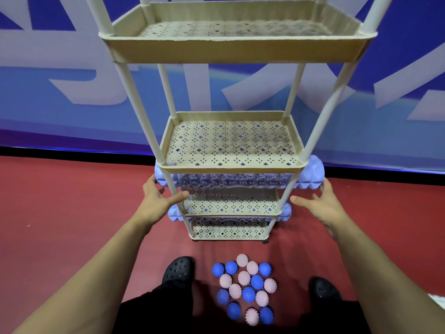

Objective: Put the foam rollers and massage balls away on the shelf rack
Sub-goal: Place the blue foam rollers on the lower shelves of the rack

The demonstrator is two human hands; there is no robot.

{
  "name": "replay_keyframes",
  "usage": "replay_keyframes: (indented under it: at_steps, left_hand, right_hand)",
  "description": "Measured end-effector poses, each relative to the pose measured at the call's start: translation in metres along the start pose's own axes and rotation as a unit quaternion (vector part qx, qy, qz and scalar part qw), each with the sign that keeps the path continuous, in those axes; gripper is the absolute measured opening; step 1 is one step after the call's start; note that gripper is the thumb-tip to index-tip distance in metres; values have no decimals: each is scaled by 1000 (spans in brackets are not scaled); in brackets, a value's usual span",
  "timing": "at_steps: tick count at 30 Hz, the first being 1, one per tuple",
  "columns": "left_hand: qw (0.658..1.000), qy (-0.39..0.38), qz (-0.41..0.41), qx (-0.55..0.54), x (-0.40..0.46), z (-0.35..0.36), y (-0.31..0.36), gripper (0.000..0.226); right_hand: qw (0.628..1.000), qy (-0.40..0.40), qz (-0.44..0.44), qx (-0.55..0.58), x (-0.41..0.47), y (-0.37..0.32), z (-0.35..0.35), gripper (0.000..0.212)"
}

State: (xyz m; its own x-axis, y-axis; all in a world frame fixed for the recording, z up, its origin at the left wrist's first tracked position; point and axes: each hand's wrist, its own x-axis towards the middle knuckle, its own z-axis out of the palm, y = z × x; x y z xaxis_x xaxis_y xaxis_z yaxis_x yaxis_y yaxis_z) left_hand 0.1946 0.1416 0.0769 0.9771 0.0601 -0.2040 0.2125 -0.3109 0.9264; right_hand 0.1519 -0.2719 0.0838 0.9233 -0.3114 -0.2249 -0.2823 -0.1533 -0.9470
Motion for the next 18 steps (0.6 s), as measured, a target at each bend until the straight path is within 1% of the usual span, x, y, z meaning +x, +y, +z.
replay_keyframes:
  at_steps: [2,4,6,9,12,15,18]
  left_hand:
    - [1000,-8,-2,17,1,0,-3,114]
    - [1000,-2,17,13,2,0,-2,109]
    - [999,8,30,9,2,0,-1,109]
    - [999,27,31,-15,2,-3,0,103]
    - [998,40,24,-37,2,-11,-3,103]
    - [999,22,17,-21,0,-15,-6,105]
    - [1000,11,10,-5,-3,-14,-8,104]
  right_hand:
    - [1000,5,-4,-25,0,4,3,101]
    - [1000,21,2,-20,-1,3,6,95]
    - [999,31,10,-10,-1,1,9,93]
    - [999,31,24,5,-1,-2,11,93]
    - [999,16,36,-9,0,-2,13,91]
    - [998,10,47,-48,1,1,16,94]
    - [996,13,54,-71,1,4,17,91]
